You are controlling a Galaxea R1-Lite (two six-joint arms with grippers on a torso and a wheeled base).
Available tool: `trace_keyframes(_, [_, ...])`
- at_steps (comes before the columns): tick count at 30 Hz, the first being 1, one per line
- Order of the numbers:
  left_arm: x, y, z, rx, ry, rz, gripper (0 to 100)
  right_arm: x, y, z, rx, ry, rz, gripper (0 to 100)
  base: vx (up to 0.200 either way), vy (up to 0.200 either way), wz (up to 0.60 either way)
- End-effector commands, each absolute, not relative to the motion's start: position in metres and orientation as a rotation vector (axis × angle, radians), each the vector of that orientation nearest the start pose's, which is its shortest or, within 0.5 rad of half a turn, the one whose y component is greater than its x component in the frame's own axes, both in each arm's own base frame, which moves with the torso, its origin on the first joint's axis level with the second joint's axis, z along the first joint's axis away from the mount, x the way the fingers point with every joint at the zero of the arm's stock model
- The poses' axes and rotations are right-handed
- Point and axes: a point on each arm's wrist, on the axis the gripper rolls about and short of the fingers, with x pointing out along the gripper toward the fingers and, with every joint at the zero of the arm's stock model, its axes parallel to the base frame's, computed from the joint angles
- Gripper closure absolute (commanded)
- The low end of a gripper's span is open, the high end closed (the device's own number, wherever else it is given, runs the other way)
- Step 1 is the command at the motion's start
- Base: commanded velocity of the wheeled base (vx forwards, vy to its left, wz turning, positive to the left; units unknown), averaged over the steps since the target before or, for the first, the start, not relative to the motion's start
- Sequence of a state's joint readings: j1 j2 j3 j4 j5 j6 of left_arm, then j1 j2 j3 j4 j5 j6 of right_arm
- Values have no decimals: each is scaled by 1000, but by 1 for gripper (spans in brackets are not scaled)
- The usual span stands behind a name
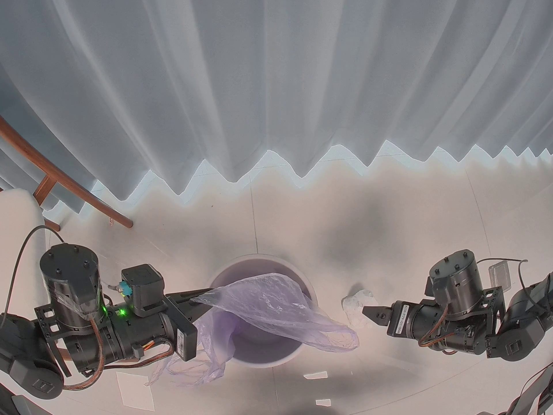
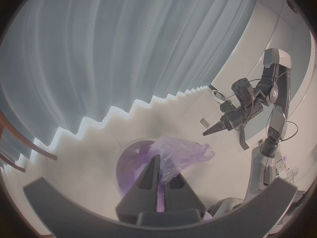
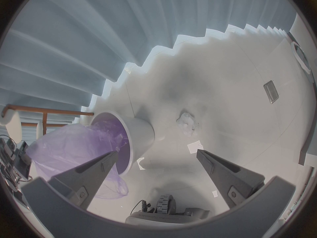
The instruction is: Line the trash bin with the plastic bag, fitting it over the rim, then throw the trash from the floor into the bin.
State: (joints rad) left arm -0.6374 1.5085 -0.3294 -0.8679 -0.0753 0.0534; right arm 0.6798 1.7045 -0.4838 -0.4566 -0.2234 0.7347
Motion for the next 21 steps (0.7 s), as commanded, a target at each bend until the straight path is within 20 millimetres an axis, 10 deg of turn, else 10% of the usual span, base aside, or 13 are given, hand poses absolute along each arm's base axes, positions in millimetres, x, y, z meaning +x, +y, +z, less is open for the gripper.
trace_keyframes(1, [173,-130,135,138,287,-717,100,193,145,99,381,767,165,0,0,0,0])
trace_keyframes(21, [174,-131,135,139,290,-717,100,165,161,87,322,849,282,0,0,0,0])
